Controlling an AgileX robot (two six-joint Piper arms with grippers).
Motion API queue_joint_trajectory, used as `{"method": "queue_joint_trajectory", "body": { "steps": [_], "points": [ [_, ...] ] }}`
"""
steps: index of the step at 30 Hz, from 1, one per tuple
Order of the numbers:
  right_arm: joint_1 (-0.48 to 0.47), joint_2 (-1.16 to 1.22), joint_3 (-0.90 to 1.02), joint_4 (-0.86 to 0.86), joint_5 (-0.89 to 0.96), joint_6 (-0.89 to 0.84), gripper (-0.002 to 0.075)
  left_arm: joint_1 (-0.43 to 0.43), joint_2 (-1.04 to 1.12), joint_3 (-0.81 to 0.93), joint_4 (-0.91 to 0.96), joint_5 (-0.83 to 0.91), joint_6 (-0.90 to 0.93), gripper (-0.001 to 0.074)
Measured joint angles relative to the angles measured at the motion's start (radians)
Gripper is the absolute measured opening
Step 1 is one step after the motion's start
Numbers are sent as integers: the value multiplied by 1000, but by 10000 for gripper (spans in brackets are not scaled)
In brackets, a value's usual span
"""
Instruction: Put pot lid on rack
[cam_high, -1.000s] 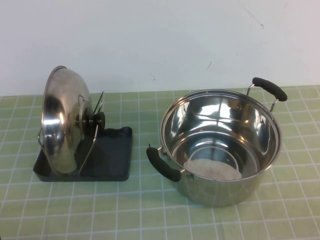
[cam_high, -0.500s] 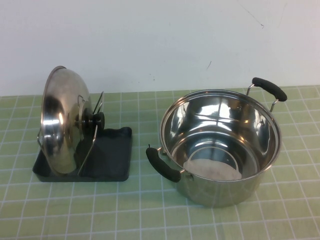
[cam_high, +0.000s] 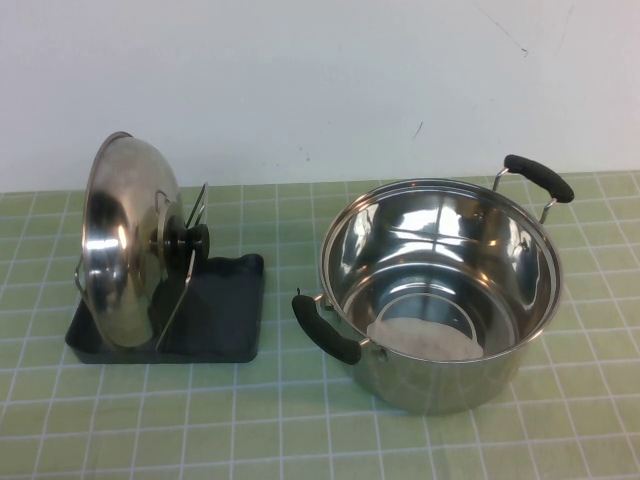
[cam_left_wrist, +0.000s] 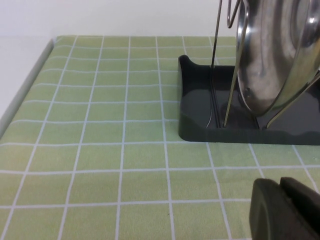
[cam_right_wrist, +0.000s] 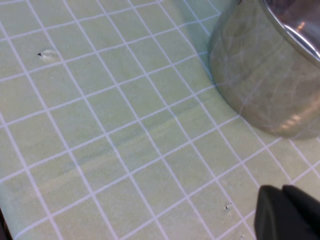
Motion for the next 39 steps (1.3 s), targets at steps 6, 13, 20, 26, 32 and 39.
{"method": "queue_joint_trajectory", "body": {
  "steps": [6, 13, 20, 26, 32, 39],
  "points": [
    [0, 0, 0, 0, 0, 0, -1, 0, 0, 0, 0, 0, 0, -1],
    [0, 0, 0, 0, 0, 0, -1, 0, 0, 0, 2, 0, 0, -1],
    [0, 0, 0, -57, 1, -2, -1, 0, 0, 0, 2, 0, 0, -1],
    [-103, -7, 0, -56, -26, -2, -1, 0, 0, 0, 2, 0, 0, -1],
    [-385, -97, 0, -37, -178, -2, -1, 0, 0, 0, 2, 1, 0, -1],
    [-767, -245, 17, -18, -221, -33, -1, 0, 0, 0, 2, 1, -5, -1]
  ]
}}
